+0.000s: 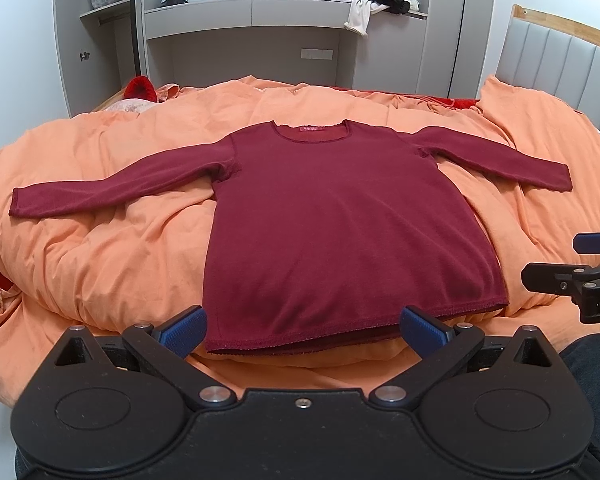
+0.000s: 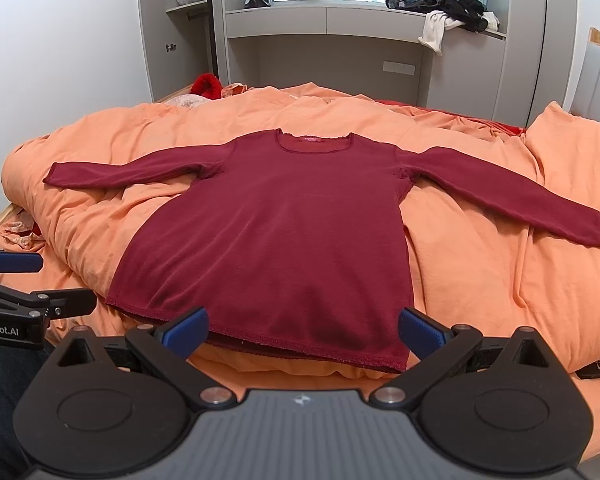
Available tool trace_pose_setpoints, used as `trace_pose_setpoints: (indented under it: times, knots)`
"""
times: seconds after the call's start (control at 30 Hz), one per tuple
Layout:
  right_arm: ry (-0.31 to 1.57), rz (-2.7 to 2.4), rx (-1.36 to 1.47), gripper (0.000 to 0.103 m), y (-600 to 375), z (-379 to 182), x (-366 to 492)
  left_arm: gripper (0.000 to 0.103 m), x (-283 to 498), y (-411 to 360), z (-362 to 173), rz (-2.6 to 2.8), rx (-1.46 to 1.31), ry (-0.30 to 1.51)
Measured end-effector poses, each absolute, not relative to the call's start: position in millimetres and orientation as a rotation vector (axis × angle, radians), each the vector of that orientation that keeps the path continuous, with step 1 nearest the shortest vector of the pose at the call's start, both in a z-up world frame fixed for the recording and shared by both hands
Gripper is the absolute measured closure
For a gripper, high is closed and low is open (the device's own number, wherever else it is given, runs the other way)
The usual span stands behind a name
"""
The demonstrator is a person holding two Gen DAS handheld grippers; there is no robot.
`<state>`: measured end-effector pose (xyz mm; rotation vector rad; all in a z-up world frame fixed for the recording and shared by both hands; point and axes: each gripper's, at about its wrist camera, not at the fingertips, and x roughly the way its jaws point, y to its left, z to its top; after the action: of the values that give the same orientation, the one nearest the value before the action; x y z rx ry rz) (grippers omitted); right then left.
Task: Fold small clothes
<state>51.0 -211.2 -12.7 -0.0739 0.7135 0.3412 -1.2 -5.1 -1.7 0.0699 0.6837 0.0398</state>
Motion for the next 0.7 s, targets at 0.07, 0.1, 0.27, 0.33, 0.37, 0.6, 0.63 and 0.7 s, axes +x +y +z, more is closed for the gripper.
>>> trace_pose_setpoints:
  times: [0.07,0.1,0.27,0.33,0.37,0.6,0.63,0.7]
  knots:
    - [0.712,0.34,-0.07,0.0,-213.0,-12.7,50.9,0.0,-0.9,-6.3,-0.5,0.041,0.075,0.68]
    - [0.71,0.34,-0.068,0.0,-213.8,-12.9,51.6,0.0,-1.0,-5.6,-0.8,0.044,0.078,0.673]
    - [0.71,0.331,-0.046,0.0,-223.7,-18.2,64.2,0.0,12.2,-9.3,-2.1,0.042,0.078,0.695]
    - [0.703,0.31,-0.043,0.0,-232.5,-20.1,73.5,0.0,25.4,-9.3,-5.4,0.024,0.057,0.726]
    - [0.699,0.29,-0.04,0.0,-238.6,-21.2,79.9,0.0,33.8,-10.8,-5.8,0.012,0.058,0.725]
    - [0.647,0.113,0.009,0.0,-312.0,-38.5,143.8,0.001,97.7,-34.5,-3.4,-0.071,0.047,0.67]
    - [0.648,0.087,0.015,0.0,-326.7,-43.1,156.5,0.001,105.1,-38.3,-2.6,-0.081,0.045,0.666]
    - [0.647,0.042,0.038,0.0,-356.5,-52.0,181.2,0.0,119.0,-46.4,-1.3,-0.1,0.042,0.654]
